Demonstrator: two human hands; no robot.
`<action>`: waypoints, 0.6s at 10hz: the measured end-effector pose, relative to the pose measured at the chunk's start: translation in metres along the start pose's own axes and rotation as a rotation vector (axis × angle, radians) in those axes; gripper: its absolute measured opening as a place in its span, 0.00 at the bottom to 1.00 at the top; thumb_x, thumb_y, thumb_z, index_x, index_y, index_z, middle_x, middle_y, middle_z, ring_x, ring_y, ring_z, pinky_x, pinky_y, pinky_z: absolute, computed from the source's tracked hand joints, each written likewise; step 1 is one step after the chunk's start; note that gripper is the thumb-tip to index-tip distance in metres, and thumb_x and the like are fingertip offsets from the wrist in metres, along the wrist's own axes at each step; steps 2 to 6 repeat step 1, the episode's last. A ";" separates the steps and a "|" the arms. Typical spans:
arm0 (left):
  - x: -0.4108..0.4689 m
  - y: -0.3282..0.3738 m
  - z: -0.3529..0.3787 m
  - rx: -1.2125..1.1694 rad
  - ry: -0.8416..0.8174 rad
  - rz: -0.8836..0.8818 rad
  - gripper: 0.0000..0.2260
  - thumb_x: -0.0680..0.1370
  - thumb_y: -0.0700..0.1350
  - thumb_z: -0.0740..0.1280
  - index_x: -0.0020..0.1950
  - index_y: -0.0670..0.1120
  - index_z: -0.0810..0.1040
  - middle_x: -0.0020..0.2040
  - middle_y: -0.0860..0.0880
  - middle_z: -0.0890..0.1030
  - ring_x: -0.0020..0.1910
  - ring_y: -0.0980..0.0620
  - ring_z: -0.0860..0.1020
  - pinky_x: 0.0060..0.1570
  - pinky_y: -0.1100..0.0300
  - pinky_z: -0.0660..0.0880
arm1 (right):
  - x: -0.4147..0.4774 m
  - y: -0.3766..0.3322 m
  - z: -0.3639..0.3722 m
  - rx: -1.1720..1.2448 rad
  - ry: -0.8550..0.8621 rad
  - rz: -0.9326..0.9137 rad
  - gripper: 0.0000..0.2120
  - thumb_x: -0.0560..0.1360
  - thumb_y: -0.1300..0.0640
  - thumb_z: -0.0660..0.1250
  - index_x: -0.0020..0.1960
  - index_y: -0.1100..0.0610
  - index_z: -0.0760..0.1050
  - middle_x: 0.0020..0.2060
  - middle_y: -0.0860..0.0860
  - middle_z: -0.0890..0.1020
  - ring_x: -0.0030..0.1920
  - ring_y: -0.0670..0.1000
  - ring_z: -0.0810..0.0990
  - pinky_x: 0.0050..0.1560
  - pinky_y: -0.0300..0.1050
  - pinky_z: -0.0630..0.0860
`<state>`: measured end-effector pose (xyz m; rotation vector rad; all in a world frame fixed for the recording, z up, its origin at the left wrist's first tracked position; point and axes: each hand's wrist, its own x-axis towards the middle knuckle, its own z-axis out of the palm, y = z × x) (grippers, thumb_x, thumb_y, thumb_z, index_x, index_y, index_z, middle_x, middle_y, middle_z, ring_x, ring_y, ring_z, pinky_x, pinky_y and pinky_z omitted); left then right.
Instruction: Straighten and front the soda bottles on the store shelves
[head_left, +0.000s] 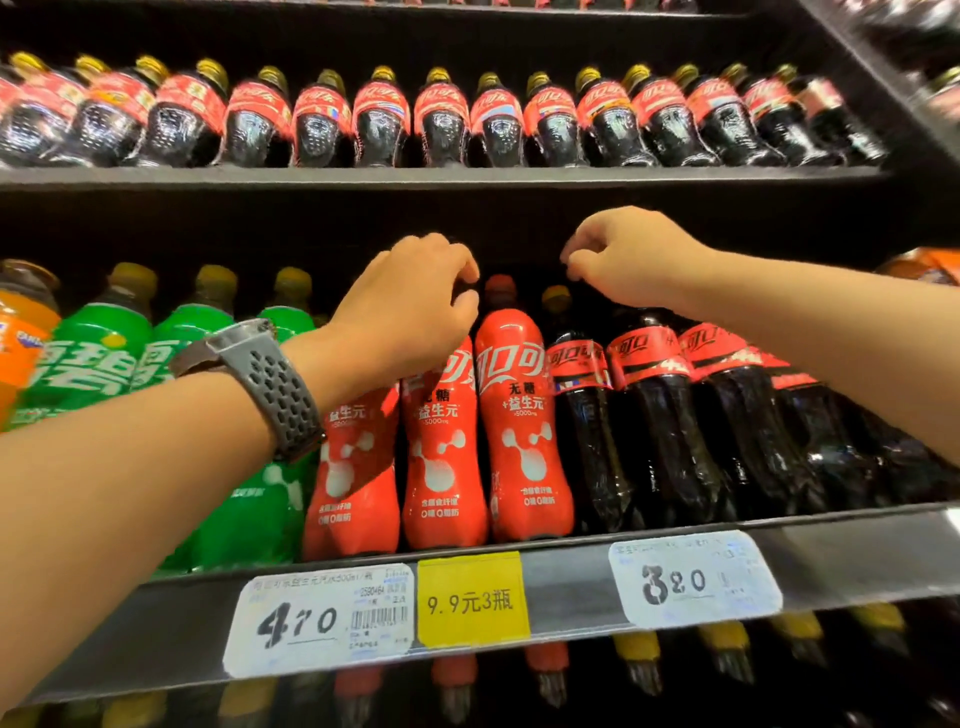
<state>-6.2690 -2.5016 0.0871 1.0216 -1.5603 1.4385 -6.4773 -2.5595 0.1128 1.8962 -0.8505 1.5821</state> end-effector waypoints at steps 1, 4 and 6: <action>-0.017 0.009 -0.001 -0.025 -0.011 0.041 0.13 0.77 0.48 0.62 0.59 0.47 0.77 0.57 0.47 0.77 0.58 0.46 0.73 0.60 0.48 0.69 | -0.030 0.001 -0.011 -0.002 -0.002 0.006 0.11 0.75 0.56 0.61 0.53 0.52 0.80 0.50 0.49 0.83 0.53 0.51 0.79 0.53 0.42 0.72; -0.017 0.009 -0.001 -0.025 -0.011 0.041 0.13 0.77 0.48 0.62 0.59 0.47 0.77 0.57 0.47 0.77 0.58 0.46 0.73 0.60 0.48 0.69 | -0.030 0.001 -0.011 -0.002 -0.002 0.006 0.11 0.75 0.56 0.61 0.53 0.52 0.80 0.50 0.49 0.83 0.53 0.51 0.79 0.53 0.42 0.72; -0.017 0.009 -0.001 -0.025 -0.011 0.041 0.13 0.77 0.48 0.62 0.59 0.47 0.77 0.57 0.47 0.77 0.58 0.46 0.73 0.60 0.48 0.69 | -0.030 0.001 -0.011 -0.002 -0.002 0.006 0.11 0.75 0.56 0.61 0.53 0.52 0.80 0.50 0.49 0.83 0.53 0.51 0.79 0.53 0.42 0.72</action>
